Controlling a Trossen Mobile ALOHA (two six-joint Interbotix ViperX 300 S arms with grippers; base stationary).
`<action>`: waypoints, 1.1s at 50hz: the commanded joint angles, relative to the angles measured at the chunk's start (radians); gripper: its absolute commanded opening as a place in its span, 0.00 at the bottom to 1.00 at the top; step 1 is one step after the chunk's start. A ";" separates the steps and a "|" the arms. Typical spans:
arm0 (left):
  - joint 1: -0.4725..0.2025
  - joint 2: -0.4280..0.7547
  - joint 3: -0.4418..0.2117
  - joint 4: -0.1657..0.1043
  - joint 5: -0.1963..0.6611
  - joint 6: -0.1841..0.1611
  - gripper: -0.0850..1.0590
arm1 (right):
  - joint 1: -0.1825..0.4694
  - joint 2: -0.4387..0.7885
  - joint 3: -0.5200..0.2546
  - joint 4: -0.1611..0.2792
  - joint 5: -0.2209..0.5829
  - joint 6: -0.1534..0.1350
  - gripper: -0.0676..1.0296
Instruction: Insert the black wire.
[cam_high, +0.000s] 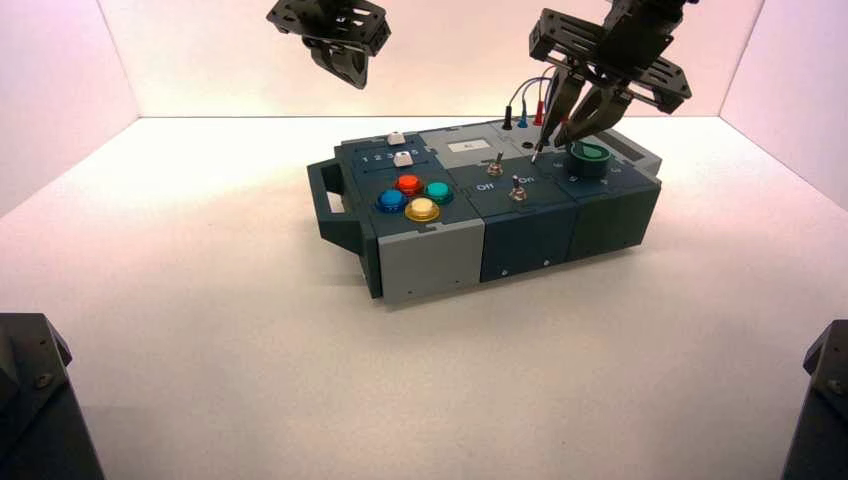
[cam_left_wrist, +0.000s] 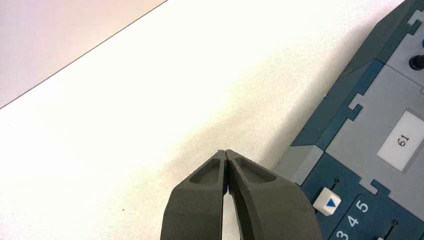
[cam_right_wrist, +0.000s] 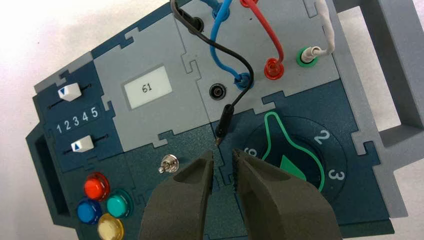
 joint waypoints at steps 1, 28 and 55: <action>0.008 -0.017 -0.025 0.000 -0.006 0.005 0.05 | -0.008 -0.006 -0.028 0.003 -0.011 -0.002 0.27; 0.008 -0.011 -0.025 0.000 -0.008 0.005 0.05 | -0.006 0.021 -0.054 0.003 -0.015 -0.002 0.27; 0.008 -0.005 -0.026 0.000 -0.009 0.005 0.05 | -0.023 0.031 -0.055 0.003 -0.017 -0.002 0.27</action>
